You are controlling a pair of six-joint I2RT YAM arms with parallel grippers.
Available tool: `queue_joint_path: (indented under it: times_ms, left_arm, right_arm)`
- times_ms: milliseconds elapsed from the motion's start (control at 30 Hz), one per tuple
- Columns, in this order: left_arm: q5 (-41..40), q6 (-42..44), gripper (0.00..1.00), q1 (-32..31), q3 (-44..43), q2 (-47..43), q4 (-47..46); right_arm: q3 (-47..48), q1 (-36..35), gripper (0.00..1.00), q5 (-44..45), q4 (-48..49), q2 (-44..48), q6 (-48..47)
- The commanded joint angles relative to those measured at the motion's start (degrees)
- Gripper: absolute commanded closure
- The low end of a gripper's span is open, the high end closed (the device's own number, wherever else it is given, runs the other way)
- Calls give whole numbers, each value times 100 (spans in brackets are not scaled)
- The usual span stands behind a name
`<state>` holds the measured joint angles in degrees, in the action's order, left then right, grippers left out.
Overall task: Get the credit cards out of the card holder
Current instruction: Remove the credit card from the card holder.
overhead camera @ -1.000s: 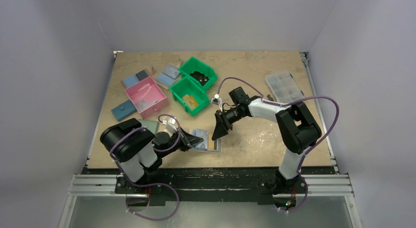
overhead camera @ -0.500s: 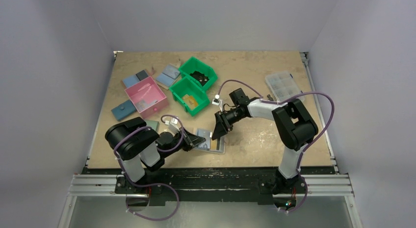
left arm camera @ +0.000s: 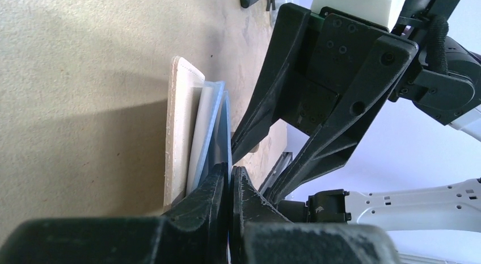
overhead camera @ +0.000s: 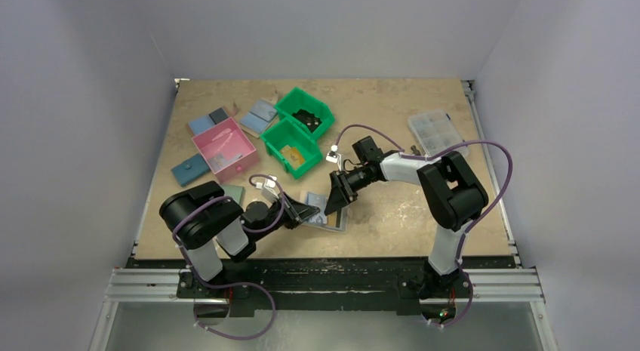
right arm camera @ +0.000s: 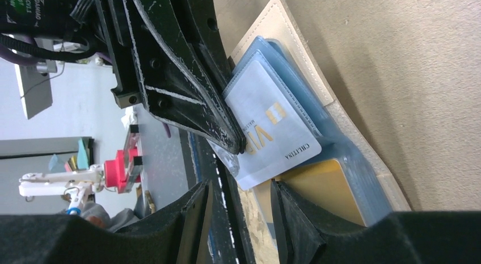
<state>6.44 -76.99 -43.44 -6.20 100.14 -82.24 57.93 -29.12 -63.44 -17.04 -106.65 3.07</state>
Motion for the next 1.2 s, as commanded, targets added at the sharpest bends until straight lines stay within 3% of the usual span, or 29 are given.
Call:
queue_joint_path:
  times_ms: [0, 367, 533, 833, 1067, 1167]
  left_arm:
    - [-186, -27, 100, -75, -198, -205, -1956]
    - [-252, -17, 100, -166, -312, -186, -1960]
    - [-253, -35, 100, -192, -338, -112, -1961]
    - [-229, -40, 100, -217, -347, 68, -1958]
    - [-213, -34, 100, -217, -356, 139, -1894]
    - [-224, -13, 95, -210, -327, 116, -1806]
  right_arm:
    - [16, 21, 51, -283, 172, -18, 219]
    - [-1, 91, 57, -353, 217, -18, 312]
    - [-10, 133, 66, -387, 226, -40, 326]
    - [-6, 148, 73, -453, 235, -57, 326]
    - [-1, 182, 100, -493, 236, -53, 326]
    - [8, 229, 100, -507, 219, -49, 296]
